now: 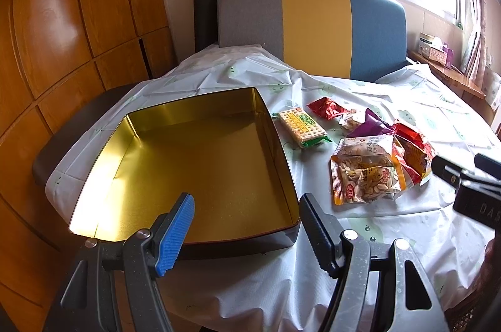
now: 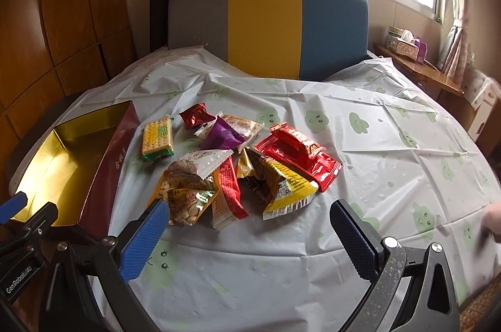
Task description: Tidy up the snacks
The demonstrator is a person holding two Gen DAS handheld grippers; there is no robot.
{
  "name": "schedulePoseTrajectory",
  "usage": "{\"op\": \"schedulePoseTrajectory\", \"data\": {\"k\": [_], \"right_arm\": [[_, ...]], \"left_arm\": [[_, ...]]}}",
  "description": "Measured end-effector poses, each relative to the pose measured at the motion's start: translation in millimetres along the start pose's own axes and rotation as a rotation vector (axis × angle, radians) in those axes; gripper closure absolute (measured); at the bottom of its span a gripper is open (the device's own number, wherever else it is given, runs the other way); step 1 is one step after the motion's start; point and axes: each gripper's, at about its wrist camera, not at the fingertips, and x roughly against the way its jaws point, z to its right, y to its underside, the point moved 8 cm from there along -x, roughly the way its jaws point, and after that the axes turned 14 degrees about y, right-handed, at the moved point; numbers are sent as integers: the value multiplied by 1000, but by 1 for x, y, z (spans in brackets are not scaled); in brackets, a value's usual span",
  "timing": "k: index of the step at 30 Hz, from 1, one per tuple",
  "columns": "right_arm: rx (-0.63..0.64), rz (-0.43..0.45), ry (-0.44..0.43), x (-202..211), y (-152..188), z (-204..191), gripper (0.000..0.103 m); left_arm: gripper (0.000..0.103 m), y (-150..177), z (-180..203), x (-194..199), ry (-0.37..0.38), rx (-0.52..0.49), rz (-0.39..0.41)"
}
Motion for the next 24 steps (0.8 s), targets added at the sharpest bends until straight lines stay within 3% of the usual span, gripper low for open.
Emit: {"op": "schedulePoseTrajectory", "data": {"k": [16,24], "right_arm": [[29,100,58,-4,-57,44,0],[14,105,110,-21,-79,91,0]], "left_arm": [[32,2,7,-4,0,-25,-13],[32,2,14,-8,6,-47,-26]]}}
